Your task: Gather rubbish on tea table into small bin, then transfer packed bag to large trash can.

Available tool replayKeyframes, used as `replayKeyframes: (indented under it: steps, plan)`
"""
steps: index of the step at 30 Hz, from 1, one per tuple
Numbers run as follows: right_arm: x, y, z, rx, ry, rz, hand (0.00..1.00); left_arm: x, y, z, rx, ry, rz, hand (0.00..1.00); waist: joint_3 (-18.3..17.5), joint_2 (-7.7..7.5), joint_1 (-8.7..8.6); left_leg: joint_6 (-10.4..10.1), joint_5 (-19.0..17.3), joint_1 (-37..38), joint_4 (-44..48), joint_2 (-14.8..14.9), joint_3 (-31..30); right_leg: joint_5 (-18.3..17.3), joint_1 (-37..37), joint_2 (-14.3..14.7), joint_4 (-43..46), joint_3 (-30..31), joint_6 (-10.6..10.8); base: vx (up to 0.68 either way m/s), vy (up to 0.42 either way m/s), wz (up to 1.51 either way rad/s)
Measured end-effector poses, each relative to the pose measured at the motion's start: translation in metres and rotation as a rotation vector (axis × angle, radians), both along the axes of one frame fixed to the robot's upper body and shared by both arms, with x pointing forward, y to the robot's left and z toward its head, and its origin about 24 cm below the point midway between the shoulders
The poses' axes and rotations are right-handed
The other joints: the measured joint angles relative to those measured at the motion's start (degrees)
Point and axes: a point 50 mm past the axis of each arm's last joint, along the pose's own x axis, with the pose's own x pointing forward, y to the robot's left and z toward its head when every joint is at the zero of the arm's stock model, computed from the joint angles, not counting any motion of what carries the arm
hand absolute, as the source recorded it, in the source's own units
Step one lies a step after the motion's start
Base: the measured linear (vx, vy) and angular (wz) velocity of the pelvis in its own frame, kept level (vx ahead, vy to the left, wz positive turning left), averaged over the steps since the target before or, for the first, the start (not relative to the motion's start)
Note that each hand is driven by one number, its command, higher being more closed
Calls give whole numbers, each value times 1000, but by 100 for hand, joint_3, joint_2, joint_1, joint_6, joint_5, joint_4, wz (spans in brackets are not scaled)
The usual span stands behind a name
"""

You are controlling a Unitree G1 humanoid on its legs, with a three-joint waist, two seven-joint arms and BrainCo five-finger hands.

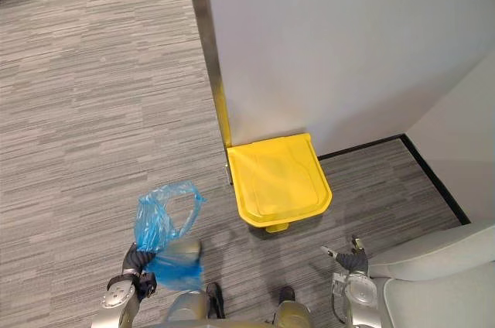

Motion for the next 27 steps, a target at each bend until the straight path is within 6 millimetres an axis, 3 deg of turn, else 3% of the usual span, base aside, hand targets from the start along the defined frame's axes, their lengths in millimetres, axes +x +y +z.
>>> replayKeyframes:
  steps: [7,10,11,13,15,18,19,20,22,23,25,27]
  plan:
    - [1,-6,-4,-13,40,16,0,-3,18,4,55,6,5,100,-21,32,7,-1,-6,81,-119,10,-3,54,-11,57,-76,191,-71,53,-17,-15]
    - [8,-7,0,-18,24,21,0,-6,20,3,62,14,18,100,-21,43,18,106,-227,-26,72,21,-50,14,-276,52,263,287,-49,-9,41,-28]
    - [11,-7,1,-19,16,22,0,-8,20,2,64,22,23,100,-1,43,1,135,-390,-95,273,48,-59,-97,-475,25,683,309,-48,-61,96,-13]
    - [10,-7,0,-20,20,20,0,-6,19,3,63,16,19,100,141,78,-41,281,-766,-38,621,62,-329,-212,-1068,-89,2344,192,-81,-61,106,8]
    - [1,-5,-3,-12,37,13,0,-3,20,5,72,10,10,100,276,106,-131,386,-1011,113,959,68,-490,-615,-1469,-162,2917,42,-113,-1,75,32]
    - [2,-6,0,-16,29,10,0,4,17,7,82,0,-27,100,398,-22,-126,458,-1427,271,1462,45,-526,-428,-1996,-209,2244,-309,-19,110,23,28]
    - [6,-6,3,-24,9,13,0,14,14,10,81,-24,-41,100,478,-59,-131,459,-1564,266,1659,10,-555,-197,-2154,-245,1684,-597,58,131,-34,48]
    - [8,-8,6,-32,-2,13,0,23,12,13,77,-45,-47,100,514,-86,-142,399,-1729,278,1904,-39,-633,-57,-2238,-296,1264,-859,103,149,-60,56]
    - [12,-13,11,-49,-18,11,0,33,5,13,60,-55,-43,100,524,-32,-102,307,-2024,395,2115,-32,-789,84,-2148,-276,1277,-949,50,258,-88,29]
    - [16,-15,15,-56,-40,6,0,36,1,14,56,-65,-46,100,561,82,-91,268,-2055,440,2042,1,-862,67,-2173,-240,1421,-909,73,383,-107,26]
    - [12,-23,19,-58,-62,-38,0,46,-4,18,53,-84,-65,100,629,175,-131,161,-1986,746,1510,-40,-1051,-24,-2218,-171,1769,-694,32,349,-117,40]
    - [10,-29,21,-53,-75,-92,0,45,0,19,64,-83,-59,100,595,278,-75,3,-1737,1119,1057,130,-1160,-547,-2203,-123,2177,-894,-10,418,-125,4]
